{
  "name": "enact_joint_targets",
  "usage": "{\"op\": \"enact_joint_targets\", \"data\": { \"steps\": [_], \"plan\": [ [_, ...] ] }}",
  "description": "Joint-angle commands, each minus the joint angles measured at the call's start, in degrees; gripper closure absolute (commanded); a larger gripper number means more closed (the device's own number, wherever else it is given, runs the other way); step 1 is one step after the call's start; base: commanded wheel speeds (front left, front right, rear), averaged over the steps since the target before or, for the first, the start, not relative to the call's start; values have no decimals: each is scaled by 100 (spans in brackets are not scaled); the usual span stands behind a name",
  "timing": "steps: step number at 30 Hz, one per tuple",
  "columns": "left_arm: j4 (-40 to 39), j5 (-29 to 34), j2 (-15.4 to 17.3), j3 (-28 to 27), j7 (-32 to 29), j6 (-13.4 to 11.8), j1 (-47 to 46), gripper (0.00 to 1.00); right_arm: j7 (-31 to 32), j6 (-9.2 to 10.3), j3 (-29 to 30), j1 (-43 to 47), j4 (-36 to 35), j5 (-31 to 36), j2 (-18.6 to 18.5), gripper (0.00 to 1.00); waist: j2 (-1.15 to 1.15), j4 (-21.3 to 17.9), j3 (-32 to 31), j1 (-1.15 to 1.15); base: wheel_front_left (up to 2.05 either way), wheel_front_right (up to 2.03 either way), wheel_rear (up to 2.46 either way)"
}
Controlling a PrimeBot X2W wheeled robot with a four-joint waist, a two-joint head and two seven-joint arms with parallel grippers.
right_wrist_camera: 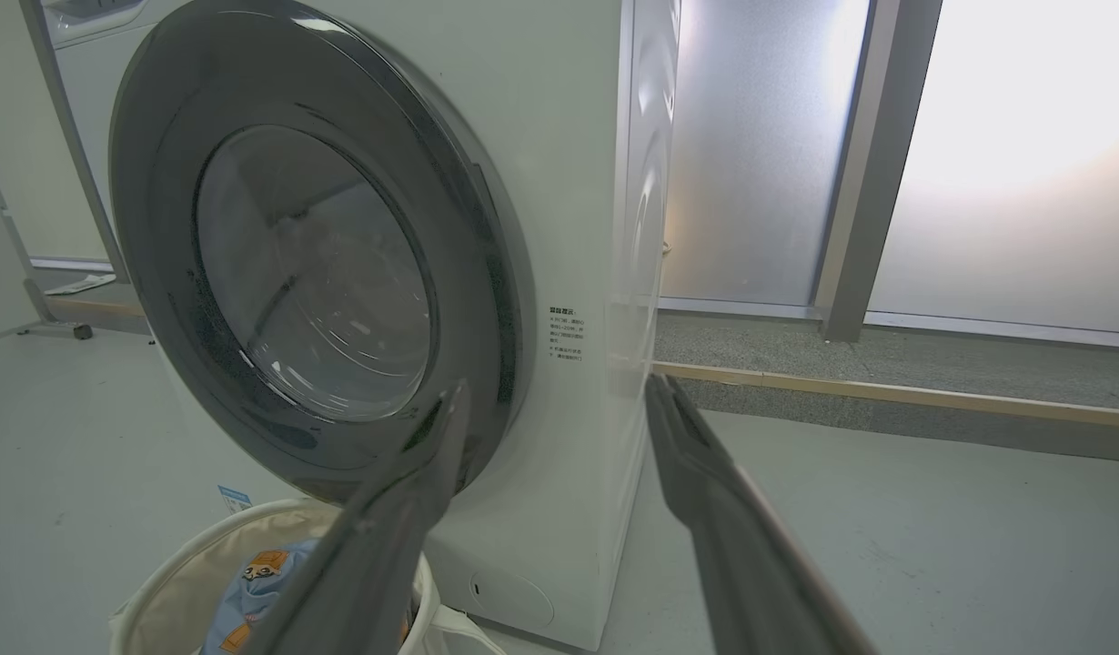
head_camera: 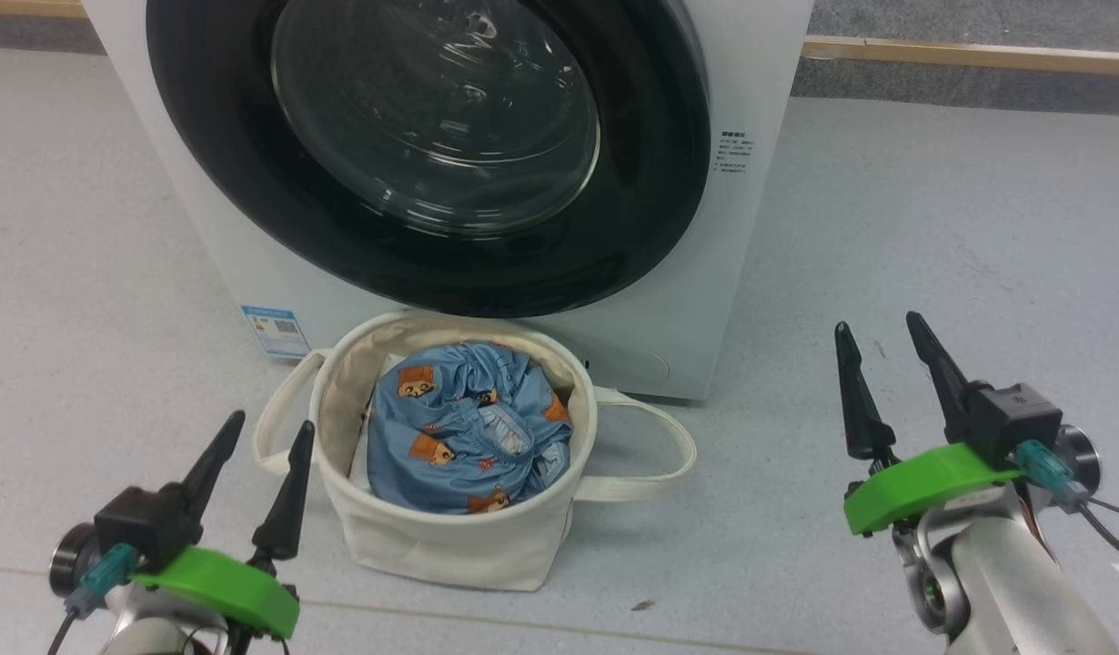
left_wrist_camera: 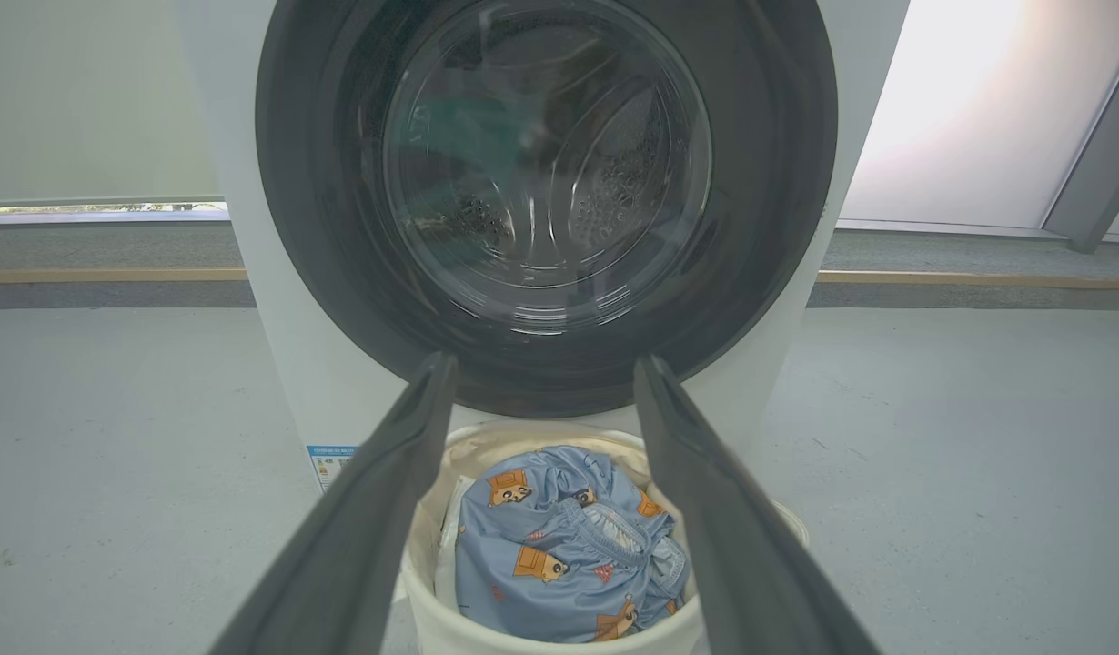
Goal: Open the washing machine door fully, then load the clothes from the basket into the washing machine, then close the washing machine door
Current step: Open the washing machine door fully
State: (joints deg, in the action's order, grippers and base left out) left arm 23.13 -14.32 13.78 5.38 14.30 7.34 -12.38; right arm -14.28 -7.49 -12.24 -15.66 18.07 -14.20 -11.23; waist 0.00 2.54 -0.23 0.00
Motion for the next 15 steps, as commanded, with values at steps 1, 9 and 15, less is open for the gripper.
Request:
{"op": "enact_joint_targets", "data": {
  "steps": [1, 9, 15],
  "plan": [
    [-153, -43, 191, -208, 70, 14, -259, 0, -72, 0, -67, -159, -160, -39, 22, 0, 0, 2, 3, 0, 0, 0, 0],
    [-168, -45, 176, -247, 70, 14, -245, 0, -72, 0, -14, -140, -142, -44, 52, 0, 0, 8, 4, 0, 0, 0, 0],
    [-187, 1, 150, -305, 70, 14, -230, 0, -72, 0, 0, -139, -119, -41, 57, 0, 0, 18, 17, 0, 0, 0, 0]
  ]
}}
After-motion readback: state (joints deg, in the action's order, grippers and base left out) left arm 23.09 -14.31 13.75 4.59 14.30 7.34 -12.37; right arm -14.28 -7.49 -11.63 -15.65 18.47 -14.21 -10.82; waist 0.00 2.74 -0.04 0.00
